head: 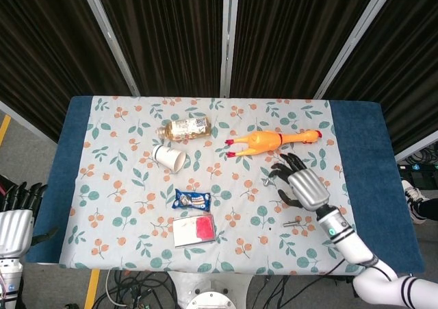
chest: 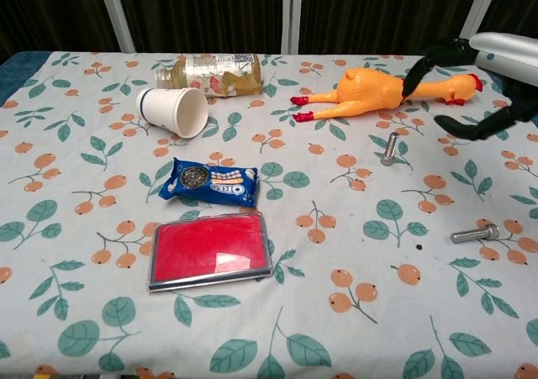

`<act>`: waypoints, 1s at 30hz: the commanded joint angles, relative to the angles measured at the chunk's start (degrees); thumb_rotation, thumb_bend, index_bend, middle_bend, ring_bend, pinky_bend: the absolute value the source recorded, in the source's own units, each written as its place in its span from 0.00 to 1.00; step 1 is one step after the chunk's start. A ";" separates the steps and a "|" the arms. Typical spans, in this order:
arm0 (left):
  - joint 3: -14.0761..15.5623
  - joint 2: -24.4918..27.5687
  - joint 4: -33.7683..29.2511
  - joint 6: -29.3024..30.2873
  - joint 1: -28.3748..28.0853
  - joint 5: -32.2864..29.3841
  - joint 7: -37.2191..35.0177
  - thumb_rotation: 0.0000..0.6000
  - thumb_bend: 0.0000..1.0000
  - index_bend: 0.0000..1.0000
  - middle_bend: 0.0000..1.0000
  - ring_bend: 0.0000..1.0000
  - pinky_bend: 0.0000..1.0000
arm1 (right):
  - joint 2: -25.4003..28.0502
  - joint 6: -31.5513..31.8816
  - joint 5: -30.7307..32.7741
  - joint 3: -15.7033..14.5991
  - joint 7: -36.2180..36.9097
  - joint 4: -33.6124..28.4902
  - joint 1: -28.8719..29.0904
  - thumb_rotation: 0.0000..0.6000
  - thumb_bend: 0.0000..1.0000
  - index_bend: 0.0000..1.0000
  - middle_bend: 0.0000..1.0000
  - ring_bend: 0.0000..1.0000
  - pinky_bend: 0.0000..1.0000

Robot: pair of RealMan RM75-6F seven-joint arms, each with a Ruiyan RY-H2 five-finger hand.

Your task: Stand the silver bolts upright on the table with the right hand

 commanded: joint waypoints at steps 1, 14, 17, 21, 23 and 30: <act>0.02 0.14 -0.23 0.26 0.12 0.10 0.09 1.00 0.00 0.14 0.12 0.00 0.00 | 3.13 1.61 -4.19 -4.26 -4.60 -3.41 -2.47 1.00 0.34 0.38 0.25 0.00 0.01; 0.36 0.49 -0.87 1.22 0.68 0.68 0.16 1.00 0.00 0.14 0.12 0.00 0.00 | -0.12 -2.44 -3.27 -7.25 -12.89 -1.75 -4.02 1.00 0.32 0.45 0.27 0.01 0.10; 0.55 0.45 -0.70 1.23 0.92 0.60 -0.17 1.00 0.00 0.14 0.12 0.00 0.00 | -1.41 -3.72 -2.51 -7.32 -15.18 -0.45 -3.91 1.00 0.29 0.45 0.27 0.01 0.10; 0.65 0.32 -0.41 1.36 1.15 0.54 -0.62 1.00 0.00 0.14 0.12 0.00 0.00 | -2.27 -4.20 -1.54 -7.30 -17.35 0.30 -4.25 1.00 0.27 0.46 0.26 0.01 0.10; 0.65 0.32 -0.31 1.39 1.19 0.58 -0.72 1.00 0.00 0.14 0.12 0.00 0.00 | -2.50 -4.00 -1.23 -7.21 -18.12 0.51 -4.51 1.00 0.26 0.46 0.26 0.01 0.10; 0.57 0.27 -0.12 1.68 1.19 0.95 -0.77 1.00 0.00 0.14 0.12 0.00 0.00 | -2.54 -3.49 -1.34 -7.54 -19.89 0.37 -5.13 1.00 0.25 0.46 0.26 0.01 0.08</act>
